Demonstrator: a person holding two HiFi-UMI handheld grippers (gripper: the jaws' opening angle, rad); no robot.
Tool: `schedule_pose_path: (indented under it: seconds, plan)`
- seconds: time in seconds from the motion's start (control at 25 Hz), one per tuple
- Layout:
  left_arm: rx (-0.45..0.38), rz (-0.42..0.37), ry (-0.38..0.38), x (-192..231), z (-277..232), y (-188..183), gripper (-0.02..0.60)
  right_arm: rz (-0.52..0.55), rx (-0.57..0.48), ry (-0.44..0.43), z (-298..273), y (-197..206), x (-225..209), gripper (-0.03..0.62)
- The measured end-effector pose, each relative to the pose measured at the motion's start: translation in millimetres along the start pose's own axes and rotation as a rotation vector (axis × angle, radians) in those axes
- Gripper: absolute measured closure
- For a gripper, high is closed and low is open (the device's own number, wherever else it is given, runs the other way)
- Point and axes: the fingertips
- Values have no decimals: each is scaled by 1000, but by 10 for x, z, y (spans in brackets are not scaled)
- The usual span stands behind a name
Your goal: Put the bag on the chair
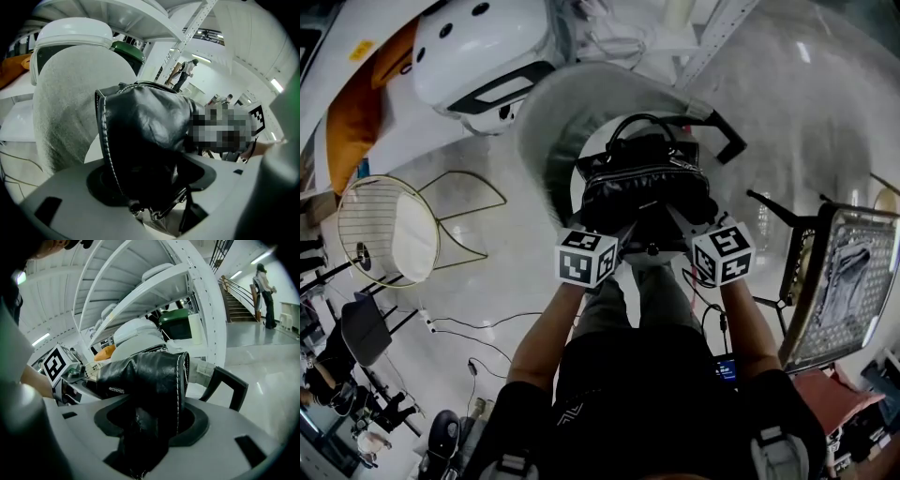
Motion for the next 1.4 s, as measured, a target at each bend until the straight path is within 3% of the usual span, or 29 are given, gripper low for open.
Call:
schedule_pose_path:
  seconds: [0.64, 0.92, 1.16, 1.4]
  plan:
    - [13, 28, 8, 156, -133, 110, 227, -2, 34, -70, -208, 127, -65, 362]
    - [28, 48, 21, 227, -153, 110, 209, -11, 27, -63, -278, 129, -94, 352]
    - [3, 60, -18, 238, -122, 103, 209, -26, 34, -61, -290, 122, -114, 345]
    - [0, 72, -31, 282, -118, 53, 204, -38, 3, -5, -304, 78, -173, 327]
Point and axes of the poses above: the fingertips, and each gripper's own axes: z backward along the fingers, x to its left, y out of its underside, and after that the axes turned 2 degrees about z, right-handed
